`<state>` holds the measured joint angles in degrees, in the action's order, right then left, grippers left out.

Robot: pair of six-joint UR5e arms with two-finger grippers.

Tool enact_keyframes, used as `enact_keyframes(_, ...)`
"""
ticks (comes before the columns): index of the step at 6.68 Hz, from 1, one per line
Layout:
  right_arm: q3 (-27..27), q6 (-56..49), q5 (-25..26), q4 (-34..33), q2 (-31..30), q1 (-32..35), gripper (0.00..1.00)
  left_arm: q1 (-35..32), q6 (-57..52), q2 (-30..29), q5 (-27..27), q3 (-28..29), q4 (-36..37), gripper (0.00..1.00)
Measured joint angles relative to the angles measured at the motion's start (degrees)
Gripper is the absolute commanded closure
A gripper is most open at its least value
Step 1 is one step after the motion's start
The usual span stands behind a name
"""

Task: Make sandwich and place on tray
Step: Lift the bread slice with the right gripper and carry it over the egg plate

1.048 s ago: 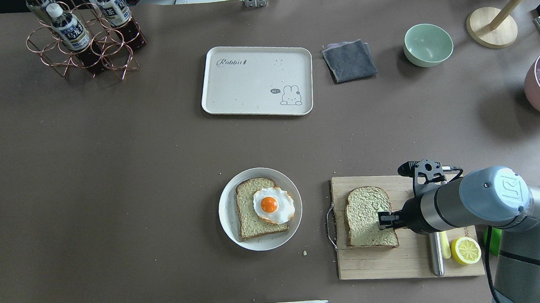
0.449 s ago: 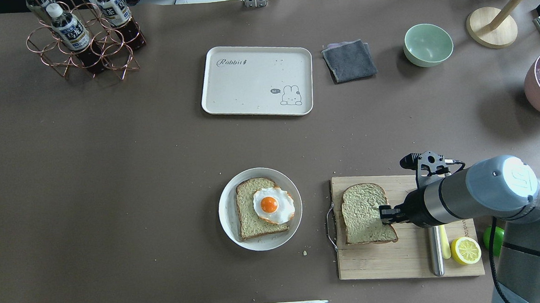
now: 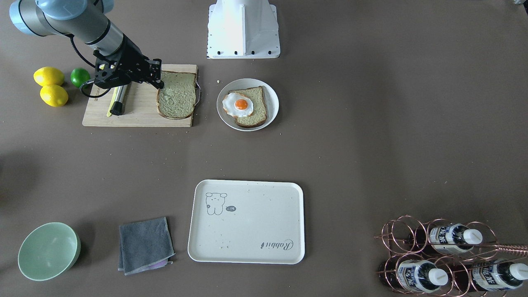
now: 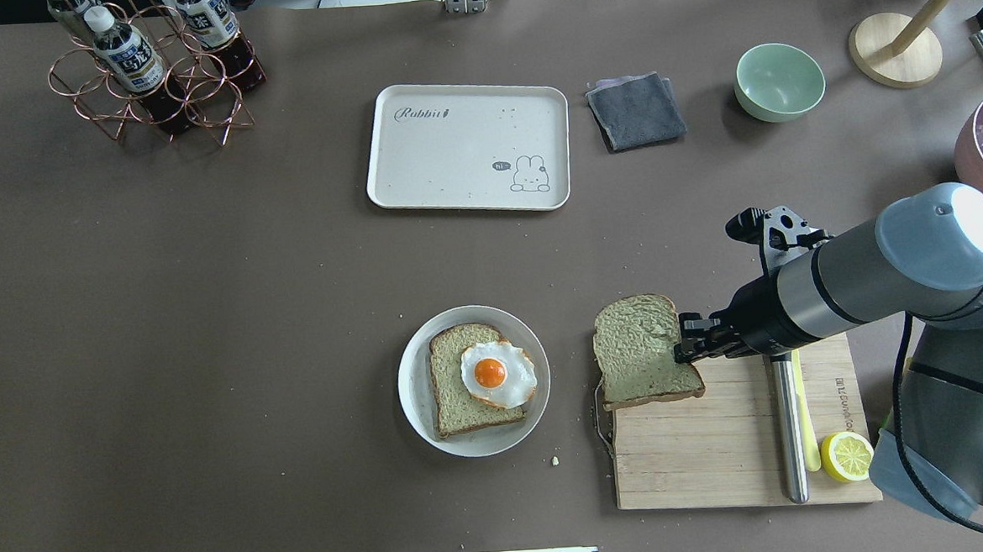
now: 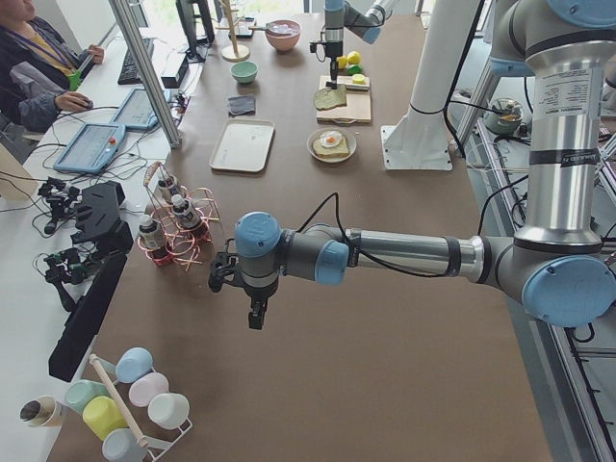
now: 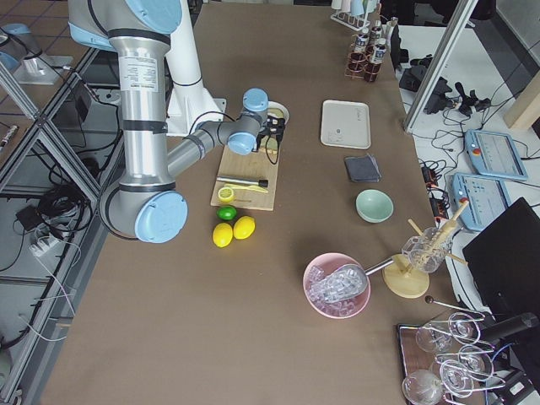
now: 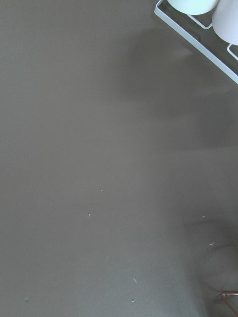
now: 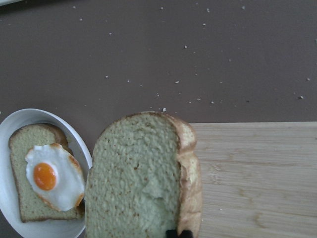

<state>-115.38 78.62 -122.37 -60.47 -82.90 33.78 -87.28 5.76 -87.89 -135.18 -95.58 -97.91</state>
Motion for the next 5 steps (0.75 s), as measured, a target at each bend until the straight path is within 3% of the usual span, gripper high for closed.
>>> enact_keyframes(3, 5.13, 3.40, 2.60, 0.00, 12.20, -5.90, 1.00, -0.03, 0.63, 0.10, 0.00, 0.00, -0.06, 0.02)
enact_keyframes(5, 7.04, 4.27, 5.99, -0.02, 15.96, -9.59, 1.00, -0.02, 0.66, 0.16, 0.00, 0.30, -0.08, 0.02)
